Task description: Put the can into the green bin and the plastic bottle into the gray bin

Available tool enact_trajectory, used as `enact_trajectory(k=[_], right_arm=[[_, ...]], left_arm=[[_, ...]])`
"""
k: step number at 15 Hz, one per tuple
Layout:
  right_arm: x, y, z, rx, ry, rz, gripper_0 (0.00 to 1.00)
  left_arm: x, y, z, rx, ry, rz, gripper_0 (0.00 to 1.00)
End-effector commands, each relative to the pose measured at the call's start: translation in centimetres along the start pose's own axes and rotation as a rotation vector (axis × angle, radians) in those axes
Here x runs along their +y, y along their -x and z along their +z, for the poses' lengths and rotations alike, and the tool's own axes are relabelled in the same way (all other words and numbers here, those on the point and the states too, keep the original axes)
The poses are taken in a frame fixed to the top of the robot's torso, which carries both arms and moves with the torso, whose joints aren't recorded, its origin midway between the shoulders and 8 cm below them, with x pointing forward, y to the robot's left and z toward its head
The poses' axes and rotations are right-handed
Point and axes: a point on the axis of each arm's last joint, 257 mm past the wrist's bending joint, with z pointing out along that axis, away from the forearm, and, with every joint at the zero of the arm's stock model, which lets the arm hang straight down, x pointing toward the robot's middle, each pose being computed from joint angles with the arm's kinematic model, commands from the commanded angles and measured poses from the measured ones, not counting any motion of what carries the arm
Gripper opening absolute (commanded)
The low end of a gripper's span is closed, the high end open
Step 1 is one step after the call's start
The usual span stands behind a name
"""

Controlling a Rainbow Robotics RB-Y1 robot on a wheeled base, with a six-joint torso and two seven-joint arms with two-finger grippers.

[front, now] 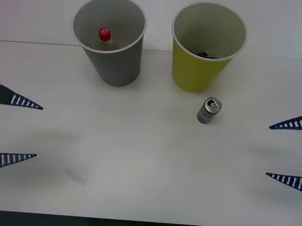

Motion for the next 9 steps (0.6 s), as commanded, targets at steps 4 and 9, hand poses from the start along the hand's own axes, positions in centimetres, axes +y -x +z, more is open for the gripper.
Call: enact_trajectory(k=[4, 9], right_arm=[[-0.4, -0.7, 0.2, -0.001, -0.018, 0.019, 1.00], [-0.3, -1.3, 2.1, -0.074, -0.073, 0.115, 1.00]], left_arm=[[0.0, 0.0, 0.0, 0.000, 0.000, 0.000, 1.00], [0.0, 0.0, 0.0, 0.000, 0.000, 0.000, 1.00]])
